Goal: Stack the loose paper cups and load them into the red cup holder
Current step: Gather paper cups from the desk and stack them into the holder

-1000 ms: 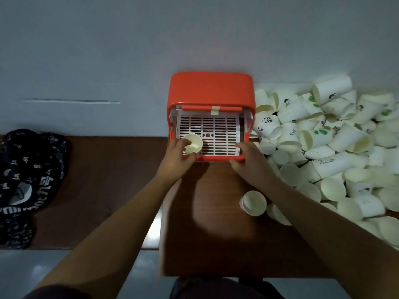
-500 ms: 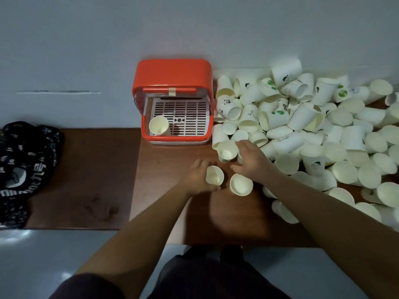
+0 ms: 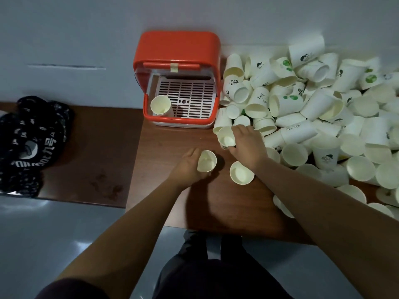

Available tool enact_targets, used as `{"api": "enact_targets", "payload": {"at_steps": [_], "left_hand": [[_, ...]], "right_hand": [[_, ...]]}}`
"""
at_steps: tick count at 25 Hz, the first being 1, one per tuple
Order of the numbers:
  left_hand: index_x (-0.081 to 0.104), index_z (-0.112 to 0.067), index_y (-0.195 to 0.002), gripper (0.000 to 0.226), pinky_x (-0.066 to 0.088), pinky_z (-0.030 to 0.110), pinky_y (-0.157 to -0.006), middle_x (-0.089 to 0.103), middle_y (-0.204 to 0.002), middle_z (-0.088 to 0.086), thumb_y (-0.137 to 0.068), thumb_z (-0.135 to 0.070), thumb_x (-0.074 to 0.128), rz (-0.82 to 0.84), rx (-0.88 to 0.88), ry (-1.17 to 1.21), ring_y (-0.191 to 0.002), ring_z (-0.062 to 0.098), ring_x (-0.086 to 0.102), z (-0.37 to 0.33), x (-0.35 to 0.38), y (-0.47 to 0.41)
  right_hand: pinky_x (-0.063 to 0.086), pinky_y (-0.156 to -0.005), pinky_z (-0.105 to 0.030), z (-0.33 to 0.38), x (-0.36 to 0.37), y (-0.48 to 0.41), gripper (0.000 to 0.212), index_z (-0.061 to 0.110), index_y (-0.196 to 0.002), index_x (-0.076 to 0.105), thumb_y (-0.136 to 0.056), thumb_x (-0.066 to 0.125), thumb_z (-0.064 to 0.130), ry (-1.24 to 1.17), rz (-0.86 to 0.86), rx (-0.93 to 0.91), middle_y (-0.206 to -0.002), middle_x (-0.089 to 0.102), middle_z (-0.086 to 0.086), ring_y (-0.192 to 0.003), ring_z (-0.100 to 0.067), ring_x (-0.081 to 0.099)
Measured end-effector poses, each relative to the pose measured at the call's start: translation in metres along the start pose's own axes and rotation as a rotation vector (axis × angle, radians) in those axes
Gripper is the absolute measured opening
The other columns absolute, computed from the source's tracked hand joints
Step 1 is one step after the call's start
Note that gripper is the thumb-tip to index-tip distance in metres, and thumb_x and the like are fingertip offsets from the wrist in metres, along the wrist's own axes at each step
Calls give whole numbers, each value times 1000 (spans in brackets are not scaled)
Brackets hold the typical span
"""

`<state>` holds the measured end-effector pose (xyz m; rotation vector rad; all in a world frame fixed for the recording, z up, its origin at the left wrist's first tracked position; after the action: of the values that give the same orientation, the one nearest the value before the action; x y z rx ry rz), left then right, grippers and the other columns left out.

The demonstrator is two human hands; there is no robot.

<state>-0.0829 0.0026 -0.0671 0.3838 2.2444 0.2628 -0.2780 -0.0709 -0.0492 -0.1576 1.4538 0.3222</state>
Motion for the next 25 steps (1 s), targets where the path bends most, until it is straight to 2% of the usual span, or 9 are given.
{"api": "enact_targets", "payload": {"at_steps": [2,6,8,10,12,15,19,23,25], "left_hand": [[50,-14,-131,73,44,33,-93,53,-128,5,-70,-34,84,-58,-18,25,-117,24,51,8,-24,6],[51,-18,-131,68,38,27,-89,54,-128,2,-73,-34,83,-167,-67,27,-115,17,50,26,-81,15],[52,-29,-128,64,46,30,-92,54,-129,-7,-73,-42,82,-210,-47,90,-116,9,51,31,-110,14],[52,-34,-125,61,48,32,-93,52,-129,-11,-73,-45,82,-262,-42,149,-118,7,50,37,-137,12],[51,-27,-128,67,40,29,-92,45,-128,-8,-72,-41,85,-332,-98,152,-121,7,39,45,-164,7],[48,-17,-134,77,34,28,-97,38,-133,5,-70,-36,87,-404,-137,119,-122,12,35,57,-203,-11],[49,-14,-135,76,37,26,-95,43,-135,9,-71,-30,87,-351,-90,55,-119,17,45,64,-225,-52],[46,-10,-138,82,41,33,-96,47,-132,10,-70,-28,88,-287,-91,17,-118,26,50,76,-212,-88],[44,-11,-140,85,43,38,-98,47,-131,11,-70,-32,87,-245,-84,-3,-119,27,49,83,-202,-101]], "right_hand": [[45,-85,-41,3,2,0,38,14,-116,62,-84,65,34,43,27,-16,-114,60,-7,-100,-28,56],[44,-87,-44,13,0,1,11,14,-87,76,-82,67,21,9,44,-27,-120,58,-11,-103,-32,54],[47,-85,-46,25,-13,-1,5,11,-79,74,-78,73,16,-118,-19,-48,-118,59,-13,-102,-34,56],[46,-92,-45,47,-34,-9,6,12,-82,71,-79,72,17,-288,-72,-68,-125,55,-11,-113,-31,53],[39,-100,-36,70,-57,-24,6,14,-85,66,-81,67,18,-510,-73,-46,-136,46,-4,-127,-21,43],[26,-97,-21,96,-86,-55,8,11,-85,61,-81,66,15,-758,-40,45,-136,42,4,-126,-4,37],[28,-92,-21,117,-99,-92,10,9,-82,61,-80,67,16,-813,-113,105,-126,47,8,-117,-2,40],[37,-87,-27,123,-86,-107,9,11,-75,56,-77,64,15,-810,-169,102,-101,57,5,-103,-9,49],[36,-92,-22,122,-81,-108,6,14,-77,58,-77,64,14,-822,-213,122,-105,56,4,-106,-7,49]]}}
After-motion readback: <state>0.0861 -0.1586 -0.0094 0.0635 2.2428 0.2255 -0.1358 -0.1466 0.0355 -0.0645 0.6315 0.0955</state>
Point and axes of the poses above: each hand's wrist, its own y-axis away from the middle knuckle, its own x-axis out of the palm, z = x × y, the point moved 4 cm from there along -y, towards the middle knuckle
